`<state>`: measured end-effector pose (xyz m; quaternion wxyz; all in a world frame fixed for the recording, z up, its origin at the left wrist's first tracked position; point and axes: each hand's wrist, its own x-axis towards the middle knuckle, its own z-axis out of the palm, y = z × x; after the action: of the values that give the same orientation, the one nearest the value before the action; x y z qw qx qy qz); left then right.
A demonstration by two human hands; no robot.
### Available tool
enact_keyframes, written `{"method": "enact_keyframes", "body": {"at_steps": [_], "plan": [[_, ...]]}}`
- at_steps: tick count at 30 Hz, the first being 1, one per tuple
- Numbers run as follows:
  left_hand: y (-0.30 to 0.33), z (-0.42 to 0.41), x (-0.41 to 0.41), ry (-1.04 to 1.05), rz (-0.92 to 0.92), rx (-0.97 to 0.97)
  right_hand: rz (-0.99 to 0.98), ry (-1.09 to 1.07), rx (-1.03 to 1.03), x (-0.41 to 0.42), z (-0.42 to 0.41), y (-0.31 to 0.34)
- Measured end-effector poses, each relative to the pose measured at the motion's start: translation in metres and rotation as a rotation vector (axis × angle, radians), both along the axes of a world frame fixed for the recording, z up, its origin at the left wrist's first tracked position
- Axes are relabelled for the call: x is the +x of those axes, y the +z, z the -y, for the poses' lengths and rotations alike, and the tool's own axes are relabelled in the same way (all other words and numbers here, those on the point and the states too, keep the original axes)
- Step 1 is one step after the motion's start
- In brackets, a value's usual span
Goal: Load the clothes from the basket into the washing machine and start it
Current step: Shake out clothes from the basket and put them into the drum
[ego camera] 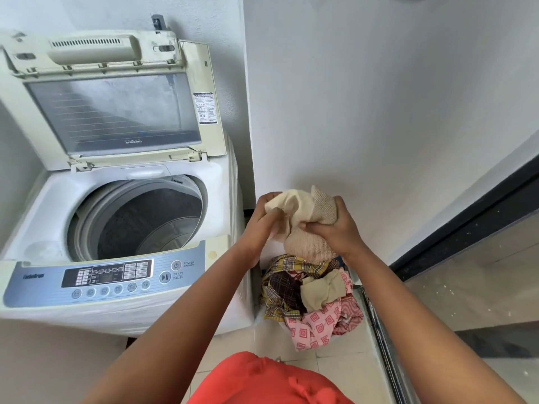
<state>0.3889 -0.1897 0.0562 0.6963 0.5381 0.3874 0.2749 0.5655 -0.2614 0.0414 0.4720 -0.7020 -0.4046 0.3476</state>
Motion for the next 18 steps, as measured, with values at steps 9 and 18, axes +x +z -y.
{"method": "enact_keyframes", "body": {"at_steps": [9,18], "plan": [[-0.018,0.006,-0.025,-0.131,-0.004,-0.004,-0.509,-0.108,-0.098,-0.045,-0.037,0.001],[-0.028,-0.039,-0.097,0.216,0.093,-0.053,-0.644,0.174,-0.128,-0.107,-0.093,0.002]]}}
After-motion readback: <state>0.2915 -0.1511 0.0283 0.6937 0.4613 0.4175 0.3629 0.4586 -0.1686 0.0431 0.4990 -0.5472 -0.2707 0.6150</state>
